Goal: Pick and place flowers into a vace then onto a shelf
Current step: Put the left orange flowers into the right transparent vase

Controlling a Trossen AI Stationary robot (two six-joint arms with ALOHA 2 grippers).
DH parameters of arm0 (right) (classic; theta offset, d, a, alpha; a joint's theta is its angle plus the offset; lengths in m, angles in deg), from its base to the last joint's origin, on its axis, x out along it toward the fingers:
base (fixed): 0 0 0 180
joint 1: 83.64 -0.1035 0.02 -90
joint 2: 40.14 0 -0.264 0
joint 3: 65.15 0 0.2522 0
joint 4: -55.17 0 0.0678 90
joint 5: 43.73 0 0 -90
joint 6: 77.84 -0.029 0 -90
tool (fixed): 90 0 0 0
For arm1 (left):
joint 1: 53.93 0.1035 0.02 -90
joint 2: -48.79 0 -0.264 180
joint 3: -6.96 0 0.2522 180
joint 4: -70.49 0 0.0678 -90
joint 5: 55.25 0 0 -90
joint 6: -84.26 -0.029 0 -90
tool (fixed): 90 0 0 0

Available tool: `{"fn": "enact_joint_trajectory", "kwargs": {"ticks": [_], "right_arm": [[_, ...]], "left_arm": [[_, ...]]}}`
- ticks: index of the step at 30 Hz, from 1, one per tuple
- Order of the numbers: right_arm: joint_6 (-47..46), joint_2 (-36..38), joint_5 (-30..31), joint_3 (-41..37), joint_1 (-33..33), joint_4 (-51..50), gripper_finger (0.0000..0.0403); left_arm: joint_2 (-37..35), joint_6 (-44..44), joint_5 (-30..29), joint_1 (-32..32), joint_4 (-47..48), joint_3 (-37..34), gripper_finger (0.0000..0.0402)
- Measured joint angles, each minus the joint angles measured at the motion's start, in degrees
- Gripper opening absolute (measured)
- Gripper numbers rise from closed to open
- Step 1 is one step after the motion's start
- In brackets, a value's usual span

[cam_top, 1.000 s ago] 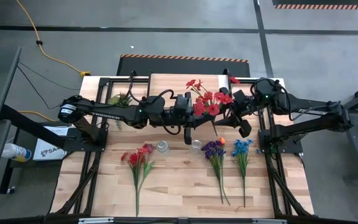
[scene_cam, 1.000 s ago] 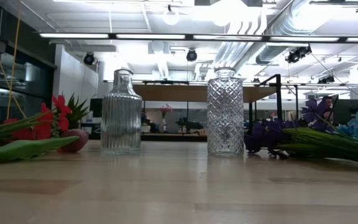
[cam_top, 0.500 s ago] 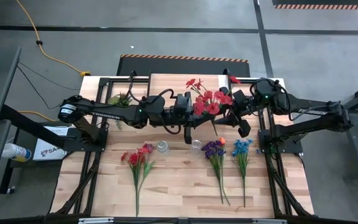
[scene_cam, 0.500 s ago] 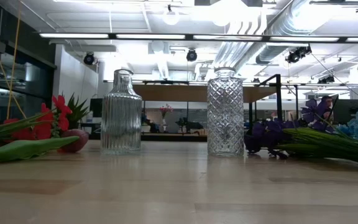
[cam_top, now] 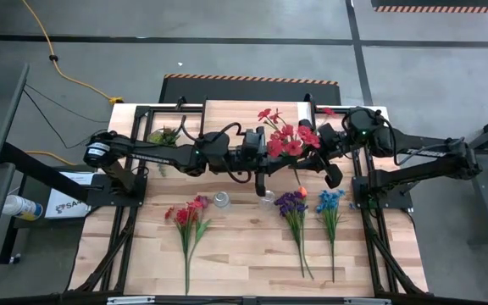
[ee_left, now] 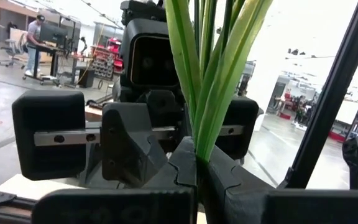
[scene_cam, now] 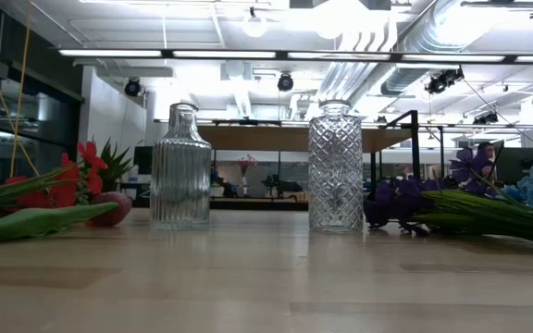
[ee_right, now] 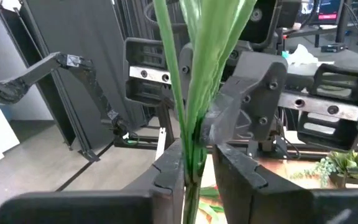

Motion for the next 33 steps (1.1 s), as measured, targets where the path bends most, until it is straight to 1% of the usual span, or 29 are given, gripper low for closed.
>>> {"fn": "enact_joint_trajectory", "kwargs": {"ticks": [6, 9, 12, 16, 18, 22, 28, 33], "right_arm": [[-0.3, 0.0, -1.0, 0.0, 0.0, -0.6, 0.0028], [-0.4, 0.0, -0.9, 0.0, 0.0, -0.7, 0.0019], [-1.4, 0.0, -0.8, 0.0, 0.0, -0.7, 0.0026], [-1.4, 0.1, -0.8, 0.0, 0.1, -1.7, 0.0060], [-1.4, 0.1, -0.8, 0.0, 0.1, -1.3, 0.0074], [-1.4, 0.2, -0.8, 0.0, 0.1, -1.7, 0.0087], [-1.4, 0.2, -0.8, 0.0, 0.1, -1.9, 0.0083], [-1.4, 0.2, -0.8, 0.0, 0.1, -2.1, 0.0059]], "left_arm": [[0.3, 0.5, 0.1, 0.0, -0.4, 0.0, 0.0035], [0.3, 0.5, 0.1, 0.0, -0.3, 0.0, 0.0035], [-0.2, 0.5, -0.1, 0.0, 1.0, 0.0, 0.0035], [-1.1, 0.6, -1.5, -0.1, 3.9, 0.0, 0.0035], [-1.4, 0.7, -1.5, -0.1, 3.8, -0.1, 0.0035], [-1.5, 0.5, -1.7, -0.1, 4.1, -0.1, 0.0035], [-1.6, 0.2, -2.1, -0.1, 3.9, -0.1, 0.0035], [-1.6, 0.1, -2.2, -0.1, 3.9, -0.1, 0.0035]]}}
